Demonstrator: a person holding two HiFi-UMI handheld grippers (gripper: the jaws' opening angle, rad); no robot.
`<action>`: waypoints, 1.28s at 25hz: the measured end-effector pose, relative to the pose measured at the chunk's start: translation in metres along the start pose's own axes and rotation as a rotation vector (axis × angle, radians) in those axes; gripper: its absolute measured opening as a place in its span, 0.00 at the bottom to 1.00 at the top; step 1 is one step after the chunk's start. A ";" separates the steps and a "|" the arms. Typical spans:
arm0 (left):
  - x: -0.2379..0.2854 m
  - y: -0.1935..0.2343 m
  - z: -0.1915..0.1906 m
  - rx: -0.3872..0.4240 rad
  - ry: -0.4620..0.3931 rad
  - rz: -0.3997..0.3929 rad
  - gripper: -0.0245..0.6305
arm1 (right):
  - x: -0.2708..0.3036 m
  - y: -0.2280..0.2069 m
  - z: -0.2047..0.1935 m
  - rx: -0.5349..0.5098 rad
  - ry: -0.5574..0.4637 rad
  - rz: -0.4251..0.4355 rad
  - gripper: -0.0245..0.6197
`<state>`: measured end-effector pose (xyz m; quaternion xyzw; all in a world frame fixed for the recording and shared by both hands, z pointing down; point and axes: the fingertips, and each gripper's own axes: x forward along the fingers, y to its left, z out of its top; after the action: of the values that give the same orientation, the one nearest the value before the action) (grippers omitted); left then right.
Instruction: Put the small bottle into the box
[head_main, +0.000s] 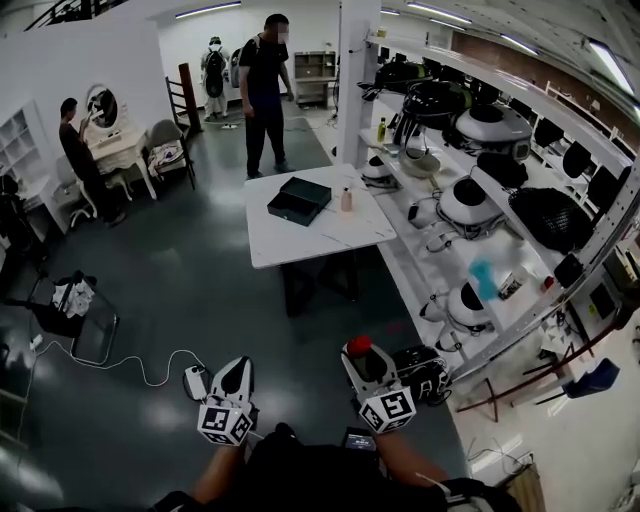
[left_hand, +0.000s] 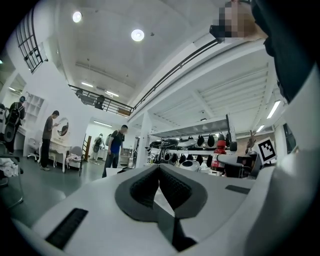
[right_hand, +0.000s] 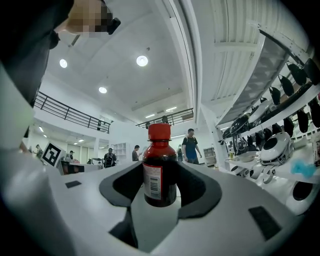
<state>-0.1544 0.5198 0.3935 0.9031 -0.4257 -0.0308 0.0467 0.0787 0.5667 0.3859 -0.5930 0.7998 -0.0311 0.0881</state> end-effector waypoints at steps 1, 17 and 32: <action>0.002 0.002 -0.001 -0.002 0.001 0.003 0.06 | 0.003 0.000 0.000 -0.004 -0.001 0.003 0.39; 0.118 0.086 -0.004 -0.039 -0.016 -0.033 0.06 | 0.130 -0.048 -0.007 -0.003 0.025 -0.012 0.39; 0.229 0.197 0.005 -0.016 -0.008 -0.072 0.06 | 0.288 -0.072 -0.017 0.001 0.016 -0.034 0.39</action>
<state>-0.1603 0.2182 0.4066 0.9173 -0.3930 -0.0395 0.0509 0.0625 0.2701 0.3834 -0.6061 0.7902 -0.0379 0.0817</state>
